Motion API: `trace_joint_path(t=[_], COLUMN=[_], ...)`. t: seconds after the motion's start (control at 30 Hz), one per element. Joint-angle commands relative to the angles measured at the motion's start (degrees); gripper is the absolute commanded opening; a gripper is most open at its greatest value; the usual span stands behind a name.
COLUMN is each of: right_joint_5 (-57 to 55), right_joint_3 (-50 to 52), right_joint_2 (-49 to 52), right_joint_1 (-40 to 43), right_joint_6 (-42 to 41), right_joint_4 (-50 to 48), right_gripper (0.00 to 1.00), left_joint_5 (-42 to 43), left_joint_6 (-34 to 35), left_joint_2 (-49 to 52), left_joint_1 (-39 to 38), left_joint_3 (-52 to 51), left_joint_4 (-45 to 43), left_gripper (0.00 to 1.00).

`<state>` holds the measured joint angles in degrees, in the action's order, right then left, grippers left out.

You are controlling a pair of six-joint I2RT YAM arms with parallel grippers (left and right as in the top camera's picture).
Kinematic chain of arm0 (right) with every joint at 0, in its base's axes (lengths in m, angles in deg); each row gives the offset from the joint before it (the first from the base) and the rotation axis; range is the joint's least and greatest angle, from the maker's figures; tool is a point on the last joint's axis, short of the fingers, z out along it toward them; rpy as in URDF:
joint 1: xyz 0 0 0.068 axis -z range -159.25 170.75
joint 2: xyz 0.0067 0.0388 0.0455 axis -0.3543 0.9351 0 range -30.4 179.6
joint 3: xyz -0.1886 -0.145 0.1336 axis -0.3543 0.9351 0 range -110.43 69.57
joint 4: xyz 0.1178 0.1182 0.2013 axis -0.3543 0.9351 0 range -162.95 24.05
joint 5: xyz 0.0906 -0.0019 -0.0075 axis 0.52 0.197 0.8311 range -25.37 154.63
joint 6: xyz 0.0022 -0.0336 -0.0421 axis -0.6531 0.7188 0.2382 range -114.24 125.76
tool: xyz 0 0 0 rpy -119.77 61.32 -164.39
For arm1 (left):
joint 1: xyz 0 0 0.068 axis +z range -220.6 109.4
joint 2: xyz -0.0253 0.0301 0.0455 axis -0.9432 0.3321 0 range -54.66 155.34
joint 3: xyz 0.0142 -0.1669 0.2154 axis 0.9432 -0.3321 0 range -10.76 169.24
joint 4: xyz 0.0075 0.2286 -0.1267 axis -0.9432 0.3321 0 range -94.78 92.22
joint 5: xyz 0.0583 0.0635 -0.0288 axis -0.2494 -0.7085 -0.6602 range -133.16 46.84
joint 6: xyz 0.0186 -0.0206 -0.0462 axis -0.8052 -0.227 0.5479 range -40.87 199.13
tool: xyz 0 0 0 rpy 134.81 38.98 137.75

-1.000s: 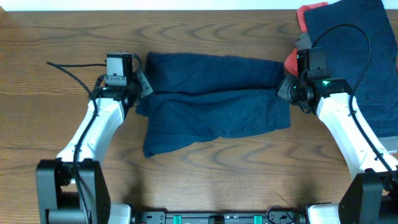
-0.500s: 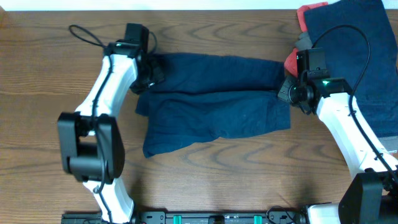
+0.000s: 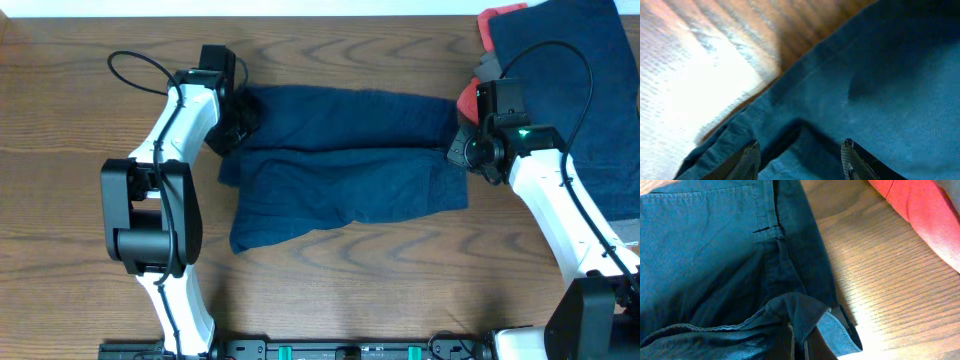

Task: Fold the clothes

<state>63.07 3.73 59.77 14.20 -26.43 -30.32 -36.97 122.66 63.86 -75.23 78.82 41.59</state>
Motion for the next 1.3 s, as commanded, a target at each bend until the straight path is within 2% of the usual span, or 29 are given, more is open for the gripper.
trace_joint_path(t=[0.0, 0.13, 0.77, 0.9, 1.03, 1.17, 1.27], right_joint_5=[-1.5, -1.5, -1.7, -1.7, -1.7, -1.7, -1.7], right_joint_3=[-0.3, -0.3, -0.2, -0.2, -0.2, -0.2, -0.2], right_joint_2=[0.6, 0.6, 0.6, 0.6, 0.6, 0.6, 0.6], right_joint_1=[0.5, 0.5, 0.5, 0.5, 0.5, 0.5, 0.5], right_joint_6=[1.0, 1.0, 1.0, 1.0, 1.0, 1.0, 1.2], right_joint_4=[0.2, 0.2, 0.9, 0.9, 0.9, 0.9, 0.9], right_gripper=[0.01, 0.01, 0.01, 0.01, 0.01, 0.01, 0.01], left_joint_5=[2.5, 5.8, 6.9, 6.9, 6.9, 6.9, 6.9], left_joint_6=[1.4, 1.4, 1.1, 1.1, 1.1, 1.1, 0.2], left_joint_2=[0.3, 1.7, 6.1, 6.1, 6.1, 6.1, 6.1], left_joint_1=[-0.1, -0.2, -1.0, -0.9, -0.9, -0.9, -0.8], left_joint_3=[0.8, 0.8, 0.7, 0.7, 0.7, 0.7, 0.9], left_joint_4=[-0.2, 0.6, 1.7, 1.5, 1.5, 1.3, 1.6], left_gripper=[0.54, 0.54, 0.54, 0.35, 0.24, 0.06, 0.06])
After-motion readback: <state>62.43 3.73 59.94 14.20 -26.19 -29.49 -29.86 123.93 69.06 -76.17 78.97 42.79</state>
